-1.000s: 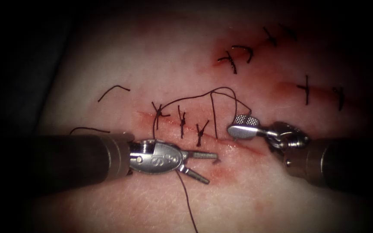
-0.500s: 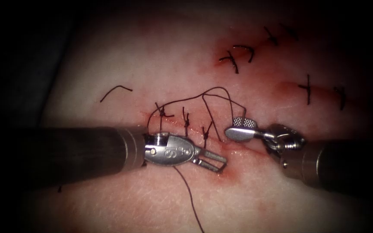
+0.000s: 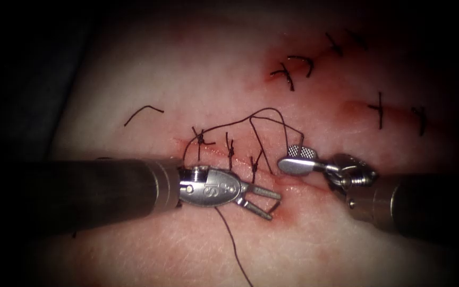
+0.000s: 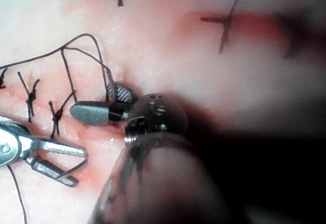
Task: Wound Closure
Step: Use the left needle driver to pull the suture needle through the wound.
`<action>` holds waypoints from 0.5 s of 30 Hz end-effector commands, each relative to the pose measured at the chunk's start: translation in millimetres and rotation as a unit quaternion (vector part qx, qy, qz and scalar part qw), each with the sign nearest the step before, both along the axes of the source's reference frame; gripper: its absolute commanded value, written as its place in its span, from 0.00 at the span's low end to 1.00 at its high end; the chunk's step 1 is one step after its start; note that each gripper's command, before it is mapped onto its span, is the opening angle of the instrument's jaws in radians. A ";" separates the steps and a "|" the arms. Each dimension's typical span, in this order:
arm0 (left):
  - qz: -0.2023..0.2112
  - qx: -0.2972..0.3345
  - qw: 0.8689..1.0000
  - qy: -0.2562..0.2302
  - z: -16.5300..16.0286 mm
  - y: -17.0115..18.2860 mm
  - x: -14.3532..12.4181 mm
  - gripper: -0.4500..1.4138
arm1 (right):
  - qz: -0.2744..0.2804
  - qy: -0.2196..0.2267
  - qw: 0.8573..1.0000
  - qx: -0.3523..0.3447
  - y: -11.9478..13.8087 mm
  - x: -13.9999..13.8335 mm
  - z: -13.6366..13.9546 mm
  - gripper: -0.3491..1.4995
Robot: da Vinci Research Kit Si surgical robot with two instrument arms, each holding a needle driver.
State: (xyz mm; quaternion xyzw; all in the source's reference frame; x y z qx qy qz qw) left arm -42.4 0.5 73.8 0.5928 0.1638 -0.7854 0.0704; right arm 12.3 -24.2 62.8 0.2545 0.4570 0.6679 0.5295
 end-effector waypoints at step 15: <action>0.015 0.011 1.000 0.000 0.7 0.7 -2.1 0.00 | 0.000 -0.001 1.000 0.000 -0.6 0.2 0.7 0.70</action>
